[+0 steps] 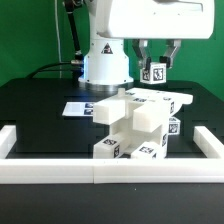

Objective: Assemble chair

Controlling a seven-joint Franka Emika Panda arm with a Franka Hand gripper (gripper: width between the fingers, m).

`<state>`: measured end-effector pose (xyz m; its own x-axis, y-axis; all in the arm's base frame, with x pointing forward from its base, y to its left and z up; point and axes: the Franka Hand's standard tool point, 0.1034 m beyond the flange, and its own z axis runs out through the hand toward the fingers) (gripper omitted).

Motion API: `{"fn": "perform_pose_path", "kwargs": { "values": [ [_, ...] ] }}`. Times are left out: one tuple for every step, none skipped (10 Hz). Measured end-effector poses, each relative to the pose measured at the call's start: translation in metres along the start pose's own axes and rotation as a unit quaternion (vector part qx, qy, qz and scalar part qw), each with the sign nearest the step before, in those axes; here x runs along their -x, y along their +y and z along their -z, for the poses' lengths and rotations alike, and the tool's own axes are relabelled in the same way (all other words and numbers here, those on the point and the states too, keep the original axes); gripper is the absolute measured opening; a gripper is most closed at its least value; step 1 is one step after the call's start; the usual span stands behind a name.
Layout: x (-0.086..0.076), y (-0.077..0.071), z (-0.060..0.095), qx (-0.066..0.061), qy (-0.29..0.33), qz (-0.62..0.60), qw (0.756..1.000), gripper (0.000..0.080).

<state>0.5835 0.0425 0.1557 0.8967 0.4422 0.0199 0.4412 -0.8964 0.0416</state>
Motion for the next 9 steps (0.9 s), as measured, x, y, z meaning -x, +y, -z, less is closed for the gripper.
{"fn": "perform_pose_path", "kwargs": {
  "values": [
    [0.0, 0.0, 0.0, 0.0, 0.0, 0.0, 1.0, 0.029],
    [-0.001, 0.0, -0.001, 0.001, 0.001, 0.001, 1.0, 0.029],
    [-0.003, -0.002, -0.004, 0.002, 0.0, 0.003, 1.0, 0.029],
    [-0.005, -0.002, -0.006, 0.003, -0.001, 0.004, 1.0, 0.029],
    [-0.005, -0.001, -0.008, 0.004, -0.002, 0.004, 1.0, 0.029],
    [-0.005, -0.001, -0.012, 0.004, -0.005, 0.005, 1.0, 0.029],
    [-0.004, -0.001, -0.015, 0.004, -0.007, 0.005, 1.0, 0.029],
    [-0.004, -0.002, -0.015, 0.004, -0.007, 0.005, 1.0, 0.029],
    [-0.004, -0.003, -0.017, 0.005, -0.006, 0.006, 1.0, 0.029]
  ]
}}
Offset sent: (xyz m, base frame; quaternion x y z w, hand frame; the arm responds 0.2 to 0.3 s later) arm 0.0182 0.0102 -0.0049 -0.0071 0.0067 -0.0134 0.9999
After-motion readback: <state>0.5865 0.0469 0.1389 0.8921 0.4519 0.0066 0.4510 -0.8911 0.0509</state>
